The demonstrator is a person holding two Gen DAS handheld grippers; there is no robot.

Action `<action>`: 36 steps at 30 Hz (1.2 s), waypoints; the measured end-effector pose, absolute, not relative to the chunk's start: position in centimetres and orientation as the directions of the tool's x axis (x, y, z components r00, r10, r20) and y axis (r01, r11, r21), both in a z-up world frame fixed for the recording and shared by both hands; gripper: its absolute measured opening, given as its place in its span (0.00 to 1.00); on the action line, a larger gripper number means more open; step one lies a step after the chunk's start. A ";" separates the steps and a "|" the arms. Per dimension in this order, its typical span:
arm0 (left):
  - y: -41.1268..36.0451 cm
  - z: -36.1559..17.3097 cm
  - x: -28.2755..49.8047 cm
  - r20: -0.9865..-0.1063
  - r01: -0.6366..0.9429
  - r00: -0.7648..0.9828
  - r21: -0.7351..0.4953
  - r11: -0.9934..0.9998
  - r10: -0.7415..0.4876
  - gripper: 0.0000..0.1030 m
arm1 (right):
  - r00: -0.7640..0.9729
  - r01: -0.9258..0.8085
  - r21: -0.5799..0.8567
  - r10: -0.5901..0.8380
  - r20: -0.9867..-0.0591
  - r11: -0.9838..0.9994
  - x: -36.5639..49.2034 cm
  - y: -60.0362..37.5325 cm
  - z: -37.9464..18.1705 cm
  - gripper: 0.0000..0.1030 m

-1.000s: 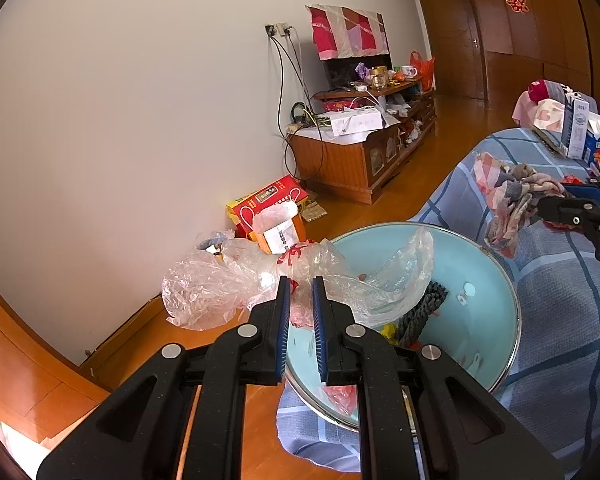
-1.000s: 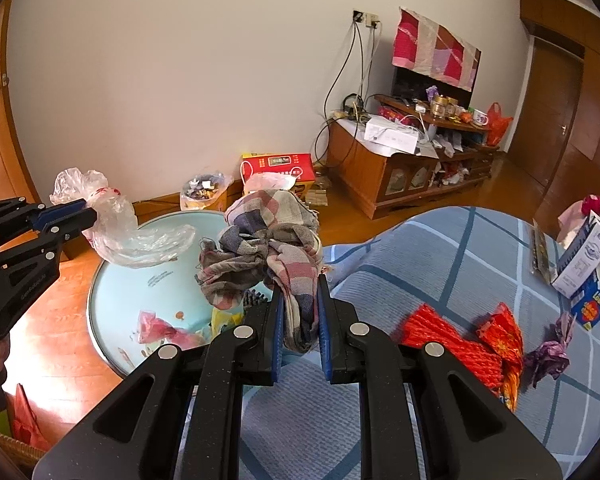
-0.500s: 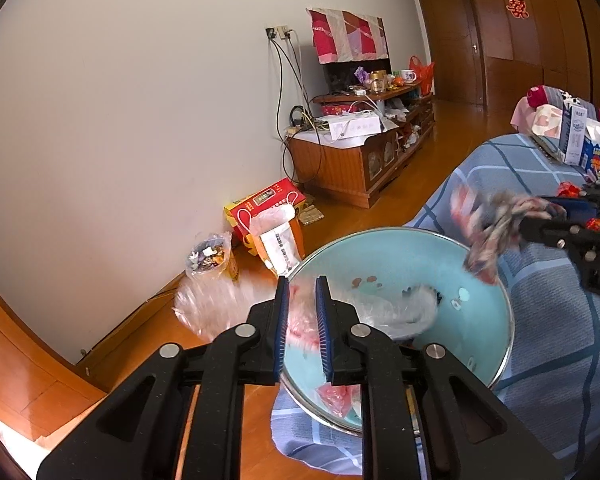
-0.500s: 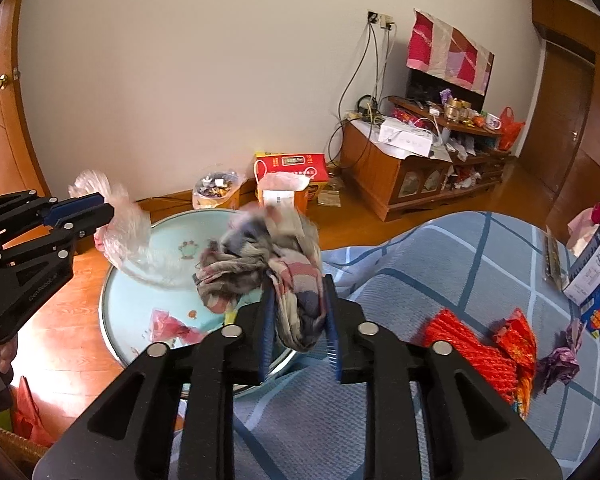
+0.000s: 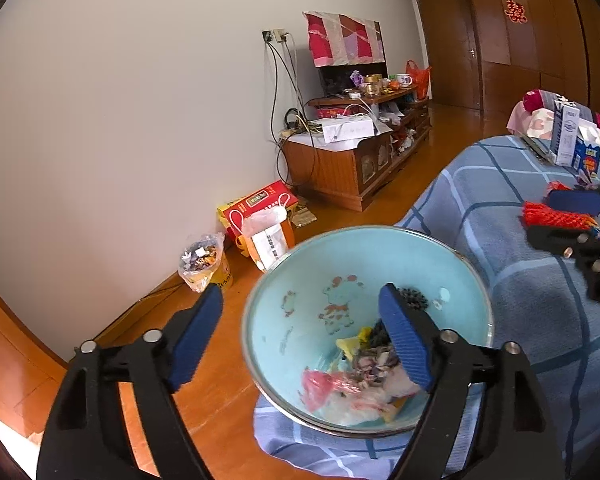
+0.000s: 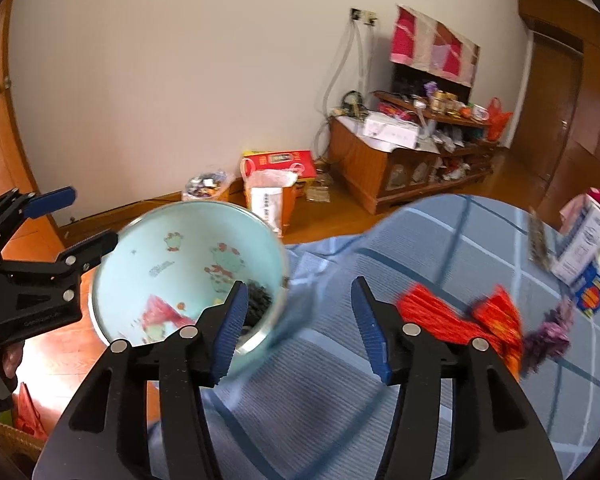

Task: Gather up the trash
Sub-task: 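Move both open grippers back over the table toward the remaining trash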

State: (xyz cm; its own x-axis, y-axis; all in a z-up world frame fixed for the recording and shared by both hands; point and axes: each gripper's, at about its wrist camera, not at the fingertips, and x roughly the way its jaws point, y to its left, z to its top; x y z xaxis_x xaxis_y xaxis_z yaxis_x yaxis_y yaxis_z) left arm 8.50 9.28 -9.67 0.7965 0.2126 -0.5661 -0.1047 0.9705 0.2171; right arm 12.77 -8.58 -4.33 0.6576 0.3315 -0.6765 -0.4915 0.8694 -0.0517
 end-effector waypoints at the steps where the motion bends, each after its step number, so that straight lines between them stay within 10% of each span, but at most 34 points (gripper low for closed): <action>1: 8.9 -9.9 8.3 -0.572 -0.095 0.795 0.209 0.973 0.201 0.79 | 0.665 -0.478 -0.057 0.318 -0.676 0.877 12.7 -9.4 -4.2 0.53; 23: -0.4 -13.0 4.7 -0.610 0.158 0.792 0.250 0.955 0.028 0.88 | 0.683 -0.040 -0.171 -0.098 -0.724 0.984 0.3 -32.1 -7.4 0.65; 36: -0.4 -13.5 5.2 -0.625 0.159 0.780 0.260 0.952 0.040 0.88 | 0.675 0.038 -0.185 -0.162 -0.719 0.982 11.8 -34.3 -7.3 0.65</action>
State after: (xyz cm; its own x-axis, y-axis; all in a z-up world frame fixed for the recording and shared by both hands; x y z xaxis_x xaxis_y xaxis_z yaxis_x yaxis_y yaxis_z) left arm 5.18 -0.39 -13.54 0.7799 0.0398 -0.6246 0.1594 0.9524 0.2597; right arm 11.76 -34.34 -7.28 0.6755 -0.1617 -0.7194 0.0380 0.9820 -0.1850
